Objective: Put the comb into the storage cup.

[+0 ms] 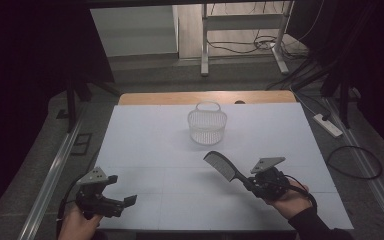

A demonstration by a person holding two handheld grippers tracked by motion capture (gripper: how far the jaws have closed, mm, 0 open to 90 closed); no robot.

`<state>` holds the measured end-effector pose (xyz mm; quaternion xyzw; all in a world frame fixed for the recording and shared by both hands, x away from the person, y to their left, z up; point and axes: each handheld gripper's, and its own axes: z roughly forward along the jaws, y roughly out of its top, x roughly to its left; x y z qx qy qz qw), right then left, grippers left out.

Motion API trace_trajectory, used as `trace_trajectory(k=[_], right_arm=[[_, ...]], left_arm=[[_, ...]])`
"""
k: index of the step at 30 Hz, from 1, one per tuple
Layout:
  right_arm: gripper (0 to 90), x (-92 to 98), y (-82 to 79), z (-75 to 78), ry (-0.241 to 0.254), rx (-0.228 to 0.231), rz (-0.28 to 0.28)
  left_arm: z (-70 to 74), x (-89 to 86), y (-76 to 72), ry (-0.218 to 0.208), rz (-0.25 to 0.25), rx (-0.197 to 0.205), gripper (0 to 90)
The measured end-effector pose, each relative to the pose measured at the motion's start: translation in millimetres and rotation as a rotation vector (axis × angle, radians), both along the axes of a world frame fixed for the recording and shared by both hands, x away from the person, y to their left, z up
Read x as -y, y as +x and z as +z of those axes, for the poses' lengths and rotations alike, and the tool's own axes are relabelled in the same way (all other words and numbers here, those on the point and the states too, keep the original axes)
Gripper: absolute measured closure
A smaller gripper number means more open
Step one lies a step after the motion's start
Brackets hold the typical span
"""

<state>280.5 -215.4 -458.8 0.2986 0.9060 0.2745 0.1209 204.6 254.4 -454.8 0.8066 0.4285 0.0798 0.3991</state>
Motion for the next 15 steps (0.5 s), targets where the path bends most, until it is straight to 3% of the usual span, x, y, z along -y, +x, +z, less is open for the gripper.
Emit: trace_trajectory(k=[12,15], right_arm=[[72.5,0.6,-3.2,7.4,0.044,0.035,-0.011],[72.5,0.4,-4.5,9.1,0.054,0.039,-0.009]], left_arm=[[4.3,16.0,19.1,-0.071,-0.064,0.019,0.0],[4.5,21.3,25.7,-0.056,-0.079,0.015,0.0]])
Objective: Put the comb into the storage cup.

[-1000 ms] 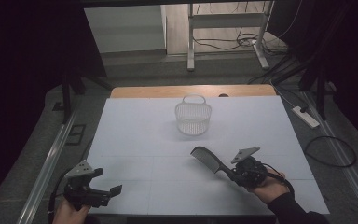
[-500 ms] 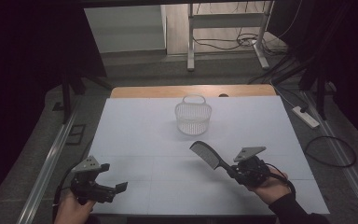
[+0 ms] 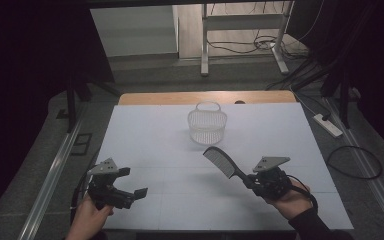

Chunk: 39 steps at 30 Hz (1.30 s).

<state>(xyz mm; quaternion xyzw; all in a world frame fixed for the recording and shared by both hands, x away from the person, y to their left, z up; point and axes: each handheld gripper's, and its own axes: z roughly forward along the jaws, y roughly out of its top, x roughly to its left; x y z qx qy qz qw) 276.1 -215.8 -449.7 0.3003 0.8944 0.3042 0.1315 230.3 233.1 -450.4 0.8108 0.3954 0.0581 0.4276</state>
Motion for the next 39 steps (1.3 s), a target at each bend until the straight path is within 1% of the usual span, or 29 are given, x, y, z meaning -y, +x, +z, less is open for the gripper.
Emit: trace_trajectory(k=[2,6,7,11,15,25,28,33,34,36,39], right_arm=[[72.5,-0.3,-0.9,0.7,0.004,0.008,-0.001],[72.5,-0.1,-1.3,2.5,0.019,0.019,-0.003],[72.5,0.1,-1.5,3.0,0.022,0.019,-0.004],[72.5,0.5,-1.8,4.4,0.038,0.031,-0.006],[72.5,-0.1,-2.8,5.7,0.052,0.041,-0.009],[72.5,0.7,-4.8,10.2,0.096,0.073,-0.011],[72.5,0.4,-5.8,11.5,0.106,0.080,-0.011],[72.5,-1.0,-6.8,12.5,0.116,0.091,-0.006],[72.5,-1.2,-6.9,12.6,0.117,0.093,-0.005],[72.5,-1.7,-7.3,13.2,0.120,0.100,-0.004],[72.5,-2.6,-7.8,14.0,0.123,0.107,-0.007]], left_arm=[[0.6,3.8,3.8,0.006,-0.008,0.000,0.0],[2.6,10.6,10.7,0.005,-0.028,0.002,0.0],[2.8,12.2,12.3,0.000,-0.033,0.005,0.0],[3.1,18.0,19.4,-0.046,-0.050,0.023,0.0],[6.0,25.5,26.7,-0.052,-0.059,0.035,0.0],[12.4,47.0,42.9,-0.069,-0.079,0.013,0.0],[15.1,49.9,46.6,-0.084,-0.080,0.007,0.0],[19.6,55.5,52.7,-0.100,-0.074,0.016,0.0],[19.8,57.0,54.0,-0.108,-0.075,0.019,0.0],[20.0,60.3,57.0,-0.121,-0.083,0.010,0.0],[20.6,66.6,60.6,-0.128,-0.092,0.008,0.0]])
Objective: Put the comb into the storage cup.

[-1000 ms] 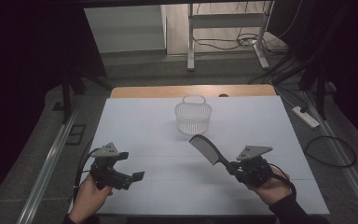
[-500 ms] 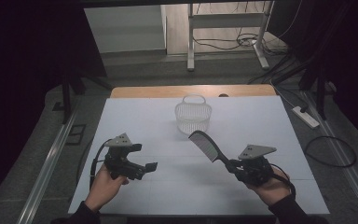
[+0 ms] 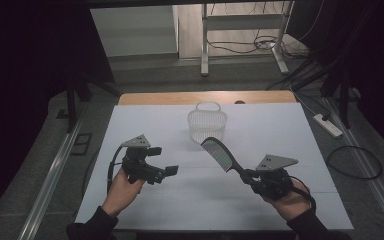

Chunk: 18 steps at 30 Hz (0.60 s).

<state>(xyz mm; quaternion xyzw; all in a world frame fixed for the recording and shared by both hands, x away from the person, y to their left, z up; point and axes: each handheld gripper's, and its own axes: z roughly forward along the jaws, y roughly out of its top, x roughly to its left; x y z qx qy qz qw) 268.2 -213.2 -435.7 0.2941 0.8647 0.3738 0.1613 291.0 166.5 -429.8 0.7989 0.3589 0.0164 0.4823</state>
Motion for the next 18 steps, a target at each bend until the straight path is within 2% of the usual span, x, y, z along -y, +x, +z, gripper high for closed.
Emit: trace_trajectory(k=[8,18], right_arm=[[72.5,-1.8,-0.4,1.5,0.011,0.011,0.003],[72.5,-2.8,0.0,4.6,0.030,0.030,-0.026]], left_arm=[[2.8,14.4,7.4,-0.012,-0.019,0.002,0.0],[7.9,29.1,16.7,-0.024,-0.035,0.007,0.0]])
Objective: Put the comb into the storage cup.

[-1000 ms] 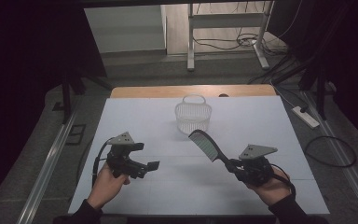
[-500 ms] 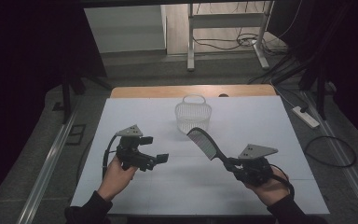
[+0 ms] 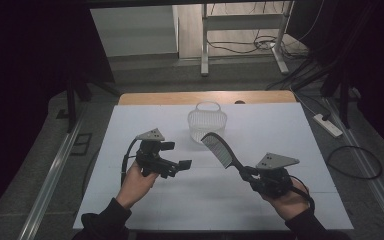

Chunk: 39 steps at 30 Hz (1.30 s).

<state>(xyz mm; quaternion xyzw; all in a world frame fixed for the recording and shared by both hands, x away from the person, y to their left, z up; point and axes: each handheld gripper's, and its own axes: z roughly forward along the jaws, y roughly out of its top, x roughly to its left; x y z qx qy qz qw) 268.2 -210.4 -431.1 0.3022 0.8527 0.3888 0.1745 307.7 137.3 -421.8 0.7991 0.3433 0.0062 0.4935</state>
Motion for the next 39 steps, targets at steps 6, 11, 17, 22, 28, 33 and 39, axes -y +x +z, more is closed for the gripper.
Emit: trace_trajectory(k=[6,11,17,22,28,33,39], right_arm=[[72.5,-3.7,-0.9,0.8,0.004,0.011,0.010],[72.5,-9.4,-1.6,0.6,0.005,0.018,0.022],[72.5,-15.6,-3.6,0.5,0.008,0.033,0.041],[72.5,-19.2,-4.9,0.3,0.012,0.045,0.051],[72.5,-24.4,-6.6,-0.9,0.009,0.053,0.061],[72.5,-29.2,-8.3,-2.2,0.008,0.060,0.071],[72.5,-34.8,-11.5,-3.2,0.011,0.069,0.087]], left_arm=[[1.4,7.6,5.0,-0.002,0.000,-0.009,0.0],[1.7,12.8,9.9,-0.018,0.004,-0.032,0.0],[2.8,16.2,14.9,-0.033,0.001,-0.050,0.0],[4.4,19.5,17.6,-0.040,-0.009,-0.055,0.0],[3.6,26.5,20.4,-0.058,-0.025,-0.076,0.0],[0.5,31.4,21.4,-0.064,-0.036,-0.099,0.0],[-2.1,33.5,23.8,-0.088,-0.042,-0.126,0.0]])
